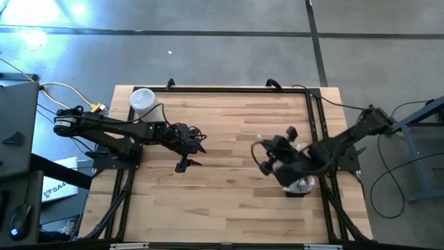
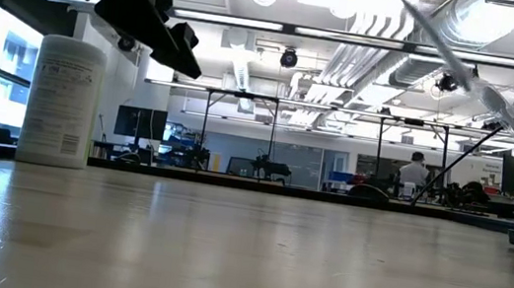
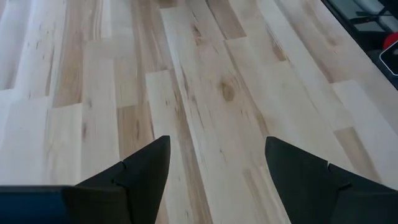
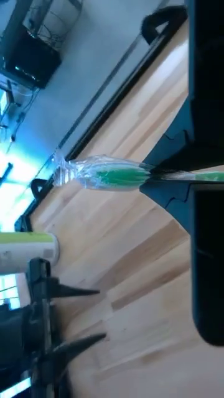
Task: Pick & Place toothbrushing station
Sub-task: Put the green toothbrush into the black mesh organizer
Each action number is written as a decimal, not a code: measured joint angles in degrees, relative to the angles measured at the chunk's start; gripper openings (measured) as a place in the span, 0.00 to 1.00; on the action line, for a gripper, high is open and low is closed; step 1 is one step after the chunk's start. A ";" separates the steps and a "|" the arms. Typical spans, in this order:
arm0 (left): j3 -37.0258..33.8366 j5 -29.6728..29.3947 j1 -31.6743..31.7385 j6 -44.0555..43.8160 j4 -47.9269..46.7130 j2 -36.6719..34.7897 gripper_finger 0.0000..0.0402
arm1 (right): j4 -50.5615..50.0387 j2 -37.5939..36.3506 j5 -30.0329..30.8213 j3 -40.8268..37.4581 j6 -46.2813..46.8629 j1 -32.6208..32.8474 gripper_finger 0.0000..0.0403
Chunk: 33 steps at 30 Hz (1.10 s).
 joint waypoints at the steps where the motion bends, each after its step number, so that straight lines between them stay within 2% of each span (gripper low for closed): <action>1: 0.00 -0.01 0.00 -0.03 0.00 0.00 0.65 | -1.24 -0.02 1.63 -0.04 1.85 1.45 0.01; 5: 0.00 0.77 0.00 -0.24 0.16 0.00 0.65 | -10.63 -0.21 7.83 -0.17 13.29 7.64 0.01; 9: 0.00 0.83 0.00 -0.26 0.46 0.00 0.65 | -22.77 -0.32 11.14 -0.14 29.32 12.34 0.01; 15: 0.00 0.83 0.00 -0.25 0.44 0.00 0.65 | -38.19 -0.31 8.46 -0.26 49.20 16.59 0.01; 22: 0.01 0.83 0.00 -0.21 0.42 0.00 0.65 | -38.14 -1.07 8.42 -2.58 48.67 16.34 0.01; 25: 0.00 1.10 0.00 -0.24 0.39 0.00 0.65 | -38.17 -1.07 6.08 -4.81 48.84 14.44 0.01; 33: 0.00 2.60 0.00 -0.26 0.35 0.00 0.65 | -38.19 -1.07 5.13 -9.32 50.31 10.65 0.01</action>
